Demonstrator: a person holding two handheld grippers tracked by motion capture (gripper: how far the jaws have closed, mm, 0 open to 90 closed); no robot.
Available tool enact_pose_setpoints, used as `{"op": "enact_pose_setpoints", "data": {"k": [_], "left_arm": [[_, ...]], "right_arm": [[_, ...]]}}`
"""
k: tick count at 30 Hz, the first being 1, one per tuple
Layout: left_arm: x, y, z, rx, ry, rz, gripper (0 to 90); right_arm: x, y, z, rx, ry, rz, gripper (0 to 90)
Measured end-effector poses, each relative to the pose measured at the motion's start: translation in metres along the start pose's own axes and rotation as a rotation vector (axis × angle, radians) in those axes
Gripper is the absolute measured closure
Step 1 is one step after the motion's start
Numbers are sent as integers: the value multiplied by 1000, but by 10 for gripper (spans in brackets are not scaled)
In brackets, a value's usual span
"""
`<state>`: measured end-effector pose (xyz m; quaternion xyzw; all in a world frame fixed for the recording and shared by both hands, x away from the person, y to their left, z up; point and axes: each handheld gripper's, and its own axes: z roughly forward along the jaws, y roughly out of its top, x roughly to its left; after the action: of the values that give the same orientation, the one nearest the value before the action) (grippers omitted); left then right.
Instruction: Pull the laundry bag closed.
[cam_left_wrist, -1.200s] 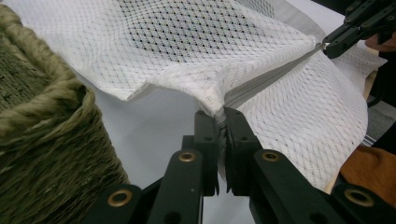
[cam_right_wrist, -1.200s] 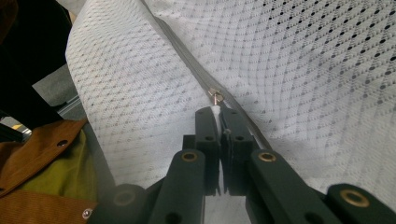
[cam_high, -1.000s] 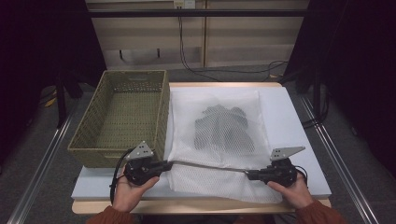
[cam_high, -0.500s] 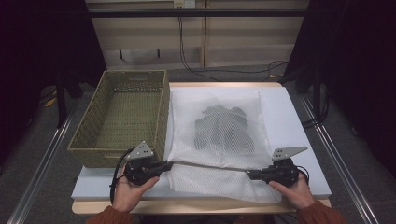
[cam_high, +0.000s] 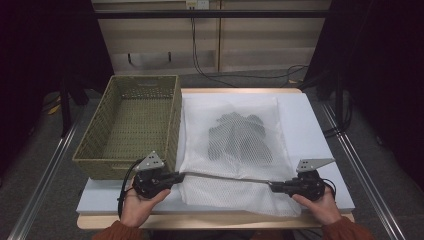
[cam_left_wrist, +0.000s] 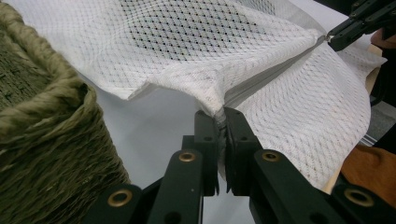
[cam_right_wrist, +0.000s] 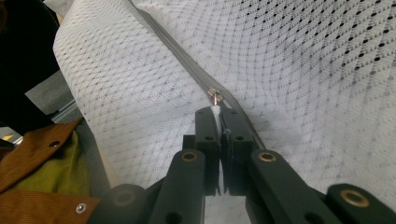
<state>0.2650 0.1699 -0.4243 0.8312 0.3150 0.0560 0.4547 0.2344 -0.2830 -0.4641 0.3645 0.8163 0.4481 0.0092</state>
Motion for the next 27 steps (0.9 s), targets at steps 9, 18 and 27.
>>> {"op": "enact_pose_setpoints", "data": {"k": [9, 18, 27], "left_arm": [[0, 0, 0, 0, 0, -2, 852], [1, 0, 0, 5, 3, -1, 852], [1, -1, -1, 5, 5, -6, 852]], "right_arm": [[-2, -2, -5, -13, -13, 8, 876], [-4, -6, -10, -24, -26, 24, 877], [-4, -6, -13, -35, -17, 27, 877]]}}
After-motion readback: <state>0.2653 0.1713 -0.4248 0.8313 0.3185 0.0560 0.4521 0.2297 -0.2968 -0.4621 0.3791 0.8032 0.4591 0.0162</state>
